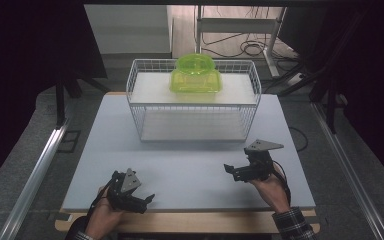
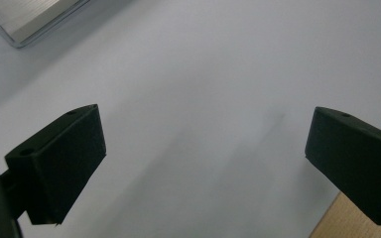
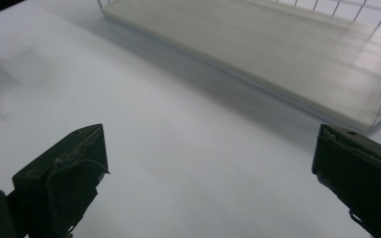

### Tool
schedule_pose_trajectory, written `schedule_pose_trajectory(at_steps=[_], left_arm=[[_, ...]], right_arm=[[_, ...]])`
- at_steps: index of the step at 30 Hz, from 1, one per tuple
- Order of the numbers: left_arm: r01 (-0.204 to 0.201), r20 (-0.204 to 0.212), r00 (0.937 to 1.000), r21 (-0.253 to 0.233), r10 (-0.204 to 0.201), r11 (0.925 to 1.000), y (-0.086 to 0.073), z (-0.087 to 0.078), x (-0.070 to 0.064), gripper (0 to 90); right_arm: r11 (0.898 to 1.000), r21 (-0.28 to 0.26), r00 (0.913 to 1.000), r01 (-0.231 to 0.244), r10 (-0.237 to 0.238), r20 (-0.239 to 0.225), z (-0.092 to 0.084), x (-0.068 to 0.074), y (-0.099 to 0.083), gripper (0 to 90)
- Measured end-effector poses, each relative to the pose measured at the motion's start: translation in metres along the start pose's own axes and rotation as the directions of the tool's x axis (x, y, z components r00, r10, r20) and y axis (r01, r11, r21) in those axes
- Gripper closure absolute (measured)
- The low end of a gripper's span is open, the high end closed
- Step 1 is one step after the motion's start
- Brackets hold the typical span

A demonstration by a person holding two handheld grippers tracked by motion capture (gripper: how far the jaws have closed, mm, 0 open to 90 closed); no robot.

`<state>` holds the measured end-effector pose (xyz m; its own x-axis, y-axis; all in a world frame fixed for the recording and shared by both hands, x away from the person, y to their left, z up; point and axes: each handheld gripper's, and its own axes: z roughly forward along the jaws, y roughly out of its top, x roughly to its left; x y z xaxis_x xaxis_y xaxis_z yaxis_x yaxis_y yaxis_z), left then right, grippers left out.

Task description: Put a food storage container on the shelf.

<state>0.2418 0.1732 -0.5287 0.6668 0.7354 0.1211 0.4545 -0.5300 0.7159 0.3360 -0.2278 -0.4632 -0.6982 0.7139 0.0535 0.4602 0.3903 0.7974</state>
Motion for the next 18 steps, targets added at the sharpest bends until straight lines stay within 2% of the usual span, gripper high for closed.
schedule_pose_trajectory(at_steps=[8, 13, 18], left_arm=[[-0.002, -0.002, 1.0000, -0.003, 0.002, 1.0000, 0.000, 0.000, -0.001, 1.8], [-0.002, -0.001, 1.0000, -0.006, 0.002, 1.0000, 0.000, 0.000, 0.000, 1.7], [-0.003, 0.000, 1.0000, -0.004, 0.003, 1.0000, 0.000, 0.000, 0.000, 1.7]], right_arm=[[0.999, 0.031, 0.9996, -0.005, 0.004, 0.027, 0.003, 0.000, -0.022, 0.1], [0.998, 0.063, 0.9991, 0.006, -0.009, 0.041, 0.005, 0.002, -0.034, 0.0], [0.995, 0.098, 0.9991, 0.009, -0.013, 0.040, 0.007, 0.003, -0.044, 0.0]])
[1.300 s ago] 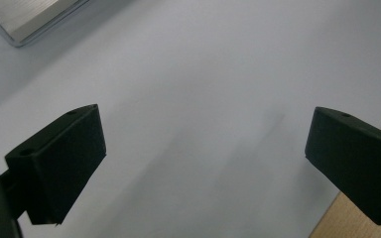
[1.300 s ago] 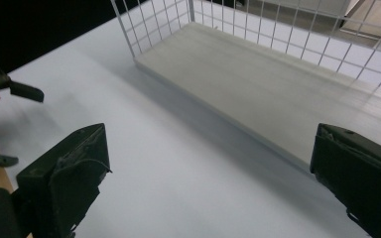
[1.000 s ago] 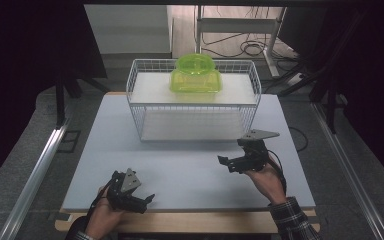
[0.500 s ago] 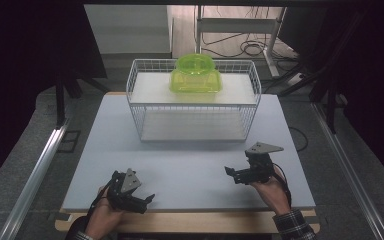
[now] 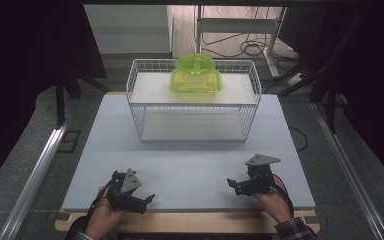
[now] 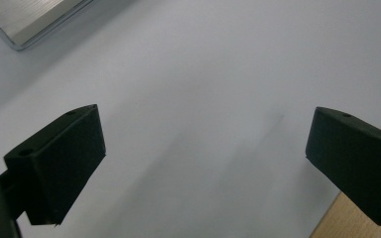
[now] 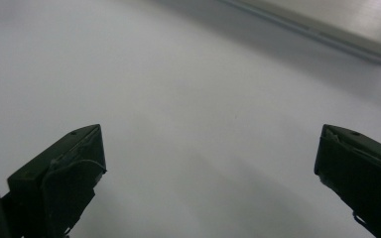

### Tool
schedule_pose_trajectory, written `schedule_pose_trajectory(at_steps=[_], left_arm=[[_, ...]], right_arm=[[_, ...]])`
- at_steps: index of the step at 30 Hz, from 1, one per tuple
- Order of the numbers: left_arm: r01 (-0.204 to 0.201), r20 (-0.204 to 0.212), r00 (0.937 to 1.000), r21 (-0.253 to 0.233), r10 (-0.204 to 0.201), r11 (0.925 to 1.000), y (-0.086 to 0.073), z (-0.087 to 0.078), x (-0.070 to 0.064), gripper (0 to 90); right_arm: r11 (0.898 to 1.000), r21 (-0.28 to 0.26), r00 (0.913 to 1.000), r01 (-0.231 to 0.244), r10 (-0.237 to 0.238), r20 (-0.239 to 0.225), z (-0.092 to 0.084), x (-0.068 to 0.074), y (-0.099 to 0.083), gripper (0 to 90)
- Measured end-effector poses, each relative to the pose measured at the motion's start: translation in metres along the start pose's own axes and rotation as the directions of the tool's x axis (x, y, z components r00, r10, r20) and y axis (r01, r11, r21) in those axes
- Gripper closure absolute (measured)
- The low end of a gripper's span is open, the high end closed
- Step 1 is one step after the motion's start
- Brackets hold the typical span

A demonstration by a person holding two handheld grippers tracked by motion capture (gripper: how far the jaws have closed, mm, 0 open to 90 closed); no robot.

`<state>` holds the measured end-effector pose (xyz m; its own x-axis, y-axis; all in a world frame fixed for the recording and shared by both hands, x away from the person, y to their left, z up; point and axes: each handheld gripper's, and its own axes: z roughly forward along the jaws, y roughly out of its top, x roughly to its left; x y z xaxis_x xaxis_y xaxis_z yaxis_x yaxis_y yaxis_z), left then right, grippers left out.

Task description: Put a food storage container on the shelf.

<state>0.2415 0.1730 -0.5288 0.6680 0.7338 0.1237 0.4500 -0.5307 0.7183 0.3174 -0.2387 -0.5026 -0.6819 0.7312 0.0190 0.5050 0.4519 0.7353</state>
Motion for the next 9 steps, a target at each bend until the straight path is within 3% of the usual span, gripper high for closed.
schedule_pose_trajectory(at_steps=[6, 9], left_arm=[[0.001, 0.000, 1.0000, 0.001, -0.001, 1.0000, -0.0002, 0.0001, 0.0004, 1.7], [0.002, 0.000, 1.0000, 0.000, -0.002, 1.0000, 0.0002, 0.0000, 0.0007, 1.7]], right_arm=[[0.998, 0.062, 0.9999, 0.013, -0.013, 0.000, 0.0074, 0.0019, -0.0096, 0.0], [0.998, 0.066, 0.9998, 0.020, -0.020, 0.002, 0.0090, 0.0017, -0.0101, 0.0]])
